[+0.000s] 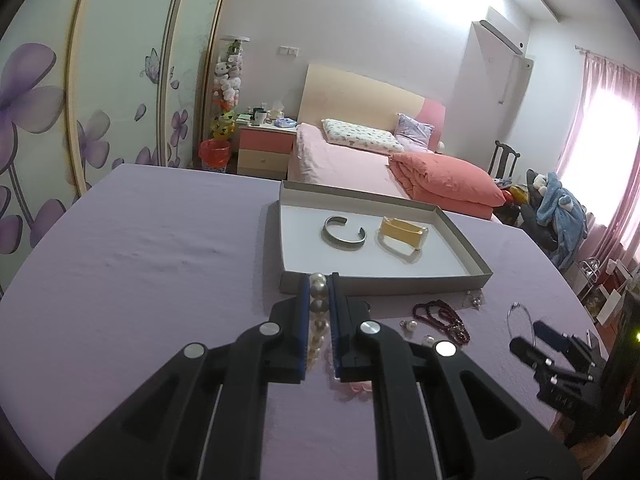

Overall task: Organize jewelry
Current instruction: 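Grasp the silver wire bangle with the right tool while the left holds the pearls, then lower the bangle and pearl bracelet into the grey tray and open both tools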

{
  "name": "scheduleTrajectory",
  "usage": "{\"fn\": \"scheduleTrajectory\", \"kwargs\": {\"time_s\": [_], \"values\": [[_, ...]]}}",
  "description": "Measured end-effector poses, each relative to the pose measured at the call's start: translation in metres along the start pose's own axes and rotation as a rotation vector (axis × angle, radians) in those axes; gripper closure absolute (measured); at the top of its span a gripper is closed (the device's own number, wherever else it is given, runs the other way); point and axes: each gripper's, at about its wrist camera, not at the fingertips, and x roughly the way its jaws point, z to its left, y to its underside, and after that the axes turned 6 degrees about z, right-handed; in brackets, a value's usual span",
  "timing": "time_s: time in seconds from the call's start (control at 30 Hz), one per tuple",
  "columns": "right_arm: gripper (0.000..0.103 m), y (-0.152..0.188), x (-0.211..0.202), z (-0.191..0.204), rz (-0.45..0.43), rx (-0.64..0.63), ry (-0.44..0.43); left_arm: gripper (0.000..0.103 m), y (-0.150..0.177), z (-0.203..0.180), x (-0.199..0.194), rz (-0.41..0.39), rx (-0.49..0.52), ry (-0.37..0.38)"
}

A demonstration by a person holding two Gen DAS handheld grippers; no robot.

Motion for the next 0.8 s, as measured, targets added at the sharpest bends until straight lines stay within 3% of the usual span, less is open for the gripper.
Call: {"fn": "scheduleTrajectory", "kwargs": {"time_s": [0.37,0.8], "values": [[0.032,-0.015,-0.005,-0.003,-0.113,0.016,0.021,0.093,0.000,-0.011,-0.003,-0.013,0.019,0.026],[0.032,-0.026,-0.004,-0.001,-0.147,-0.002,0.029,0.093,-0.003,-0.018,-0.003,-0.024,0.043,0.056]]}}
